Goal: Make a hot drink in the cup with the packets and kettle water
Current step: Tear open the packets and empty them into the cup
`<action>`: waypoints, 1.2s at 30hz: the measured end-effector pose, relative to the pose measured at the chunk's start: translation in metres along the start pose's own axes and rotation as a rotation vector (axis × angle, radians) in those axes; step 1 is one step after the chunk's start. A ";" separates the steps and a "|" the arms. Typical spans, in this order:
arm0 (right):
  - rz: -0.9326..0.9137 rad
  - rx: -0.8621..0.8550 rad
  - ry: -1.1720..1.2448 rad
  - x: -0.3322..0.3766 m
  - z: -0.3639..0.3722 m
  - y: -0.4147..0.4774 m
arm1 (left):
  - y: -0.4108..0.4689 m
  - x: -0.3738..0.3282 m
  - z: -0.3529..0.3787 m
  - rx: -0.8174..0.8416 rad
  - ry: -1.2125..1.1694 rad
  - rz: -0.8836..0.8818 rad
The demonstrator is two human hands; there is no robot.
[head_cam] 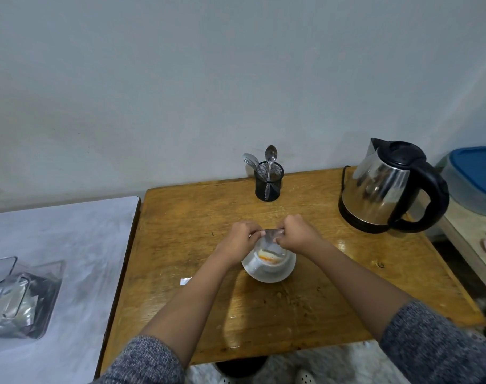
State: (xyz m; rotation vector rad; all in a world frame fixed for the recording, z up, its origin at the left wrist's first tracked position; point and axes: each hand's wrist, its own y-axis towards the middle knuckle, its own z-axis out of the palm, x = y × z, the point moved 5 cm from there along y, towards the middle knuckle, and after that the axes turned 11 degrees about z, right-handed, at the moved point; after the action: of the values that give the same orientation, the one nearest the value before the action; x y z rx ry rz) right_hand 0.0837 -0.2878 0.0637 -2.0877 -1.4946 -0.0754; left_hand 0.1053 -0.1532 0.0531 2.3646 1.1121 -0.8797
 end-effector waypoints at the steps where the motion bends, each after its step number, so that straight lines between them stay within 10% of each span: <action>1: 0.012 -0.002 0.049 -0.001 0.000 0.002 | -0.002 0.002 -0.001 -0.017 -0.037 -0.023; 14: 0.013 0.057 0.476 0.067 0.027 0.000 | -0.052 0.062 -0.038 -0.381 -0.614 -0.373; 36: -0.218 0.138 0.172 0.104 0.185 -0.030 | -0.156 0.141 -0.008 -0.285 -0.314 -0.645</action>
State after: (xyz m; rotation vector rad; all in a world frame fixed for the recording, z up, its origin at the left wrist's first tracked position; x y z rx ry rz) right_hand 0.0458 -0.1056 -0.0416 -1.7582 -1.5689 -0.2221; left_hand 0.0546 0.0246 -0.0480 1.5766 1.7531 -1.1510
